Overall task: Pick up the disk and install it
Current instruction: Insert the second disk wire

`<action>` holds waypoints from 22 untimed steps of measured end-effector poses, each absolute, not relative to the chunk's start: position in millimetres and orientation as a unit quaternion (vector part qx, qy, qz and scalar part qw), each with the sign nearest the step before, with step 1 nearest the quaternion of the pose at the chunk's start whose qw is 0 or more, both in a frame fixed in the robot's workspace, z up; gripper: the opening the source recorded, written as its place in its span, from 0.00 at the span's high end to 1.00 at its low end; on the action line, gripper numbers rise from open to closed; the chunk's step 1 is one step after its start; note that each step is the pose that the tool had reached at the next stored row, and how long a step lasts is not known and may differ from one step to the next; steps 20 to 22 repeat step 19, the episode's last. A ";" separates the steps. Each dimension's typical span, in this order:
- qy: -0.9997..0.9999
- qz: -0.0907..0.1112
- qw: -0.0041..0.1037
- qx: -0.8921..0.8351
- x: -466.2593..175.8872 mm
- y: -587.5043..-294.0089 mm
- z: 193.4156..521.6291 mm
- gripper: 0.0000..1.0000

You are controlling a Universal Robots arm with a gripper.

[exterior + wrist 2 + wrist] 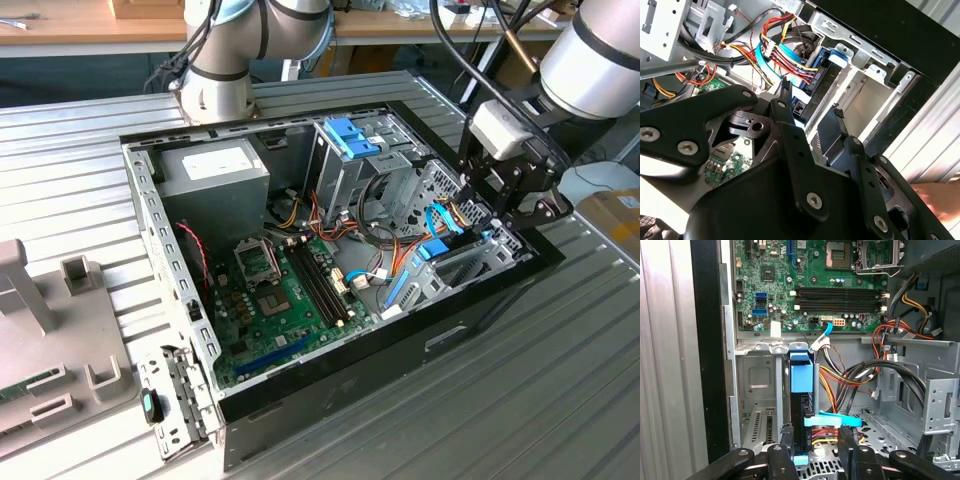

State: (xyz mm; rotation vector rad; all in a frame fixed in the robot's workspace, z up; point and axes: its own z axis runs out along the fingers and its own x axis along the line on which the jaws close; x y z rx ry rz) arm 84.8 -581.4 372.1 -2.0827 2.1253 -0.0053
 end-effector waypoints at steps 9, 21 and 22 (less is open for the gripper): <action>0.716 0.002 0.078 -0.693 84.6 -580.6 374.4 0.52; 0.721 0.004 0.076 -0.689 83.3 -580.6 390.4 0.52; 0.721 0.004 0.076 -0.689 83.3 -580.6 390.4 0.52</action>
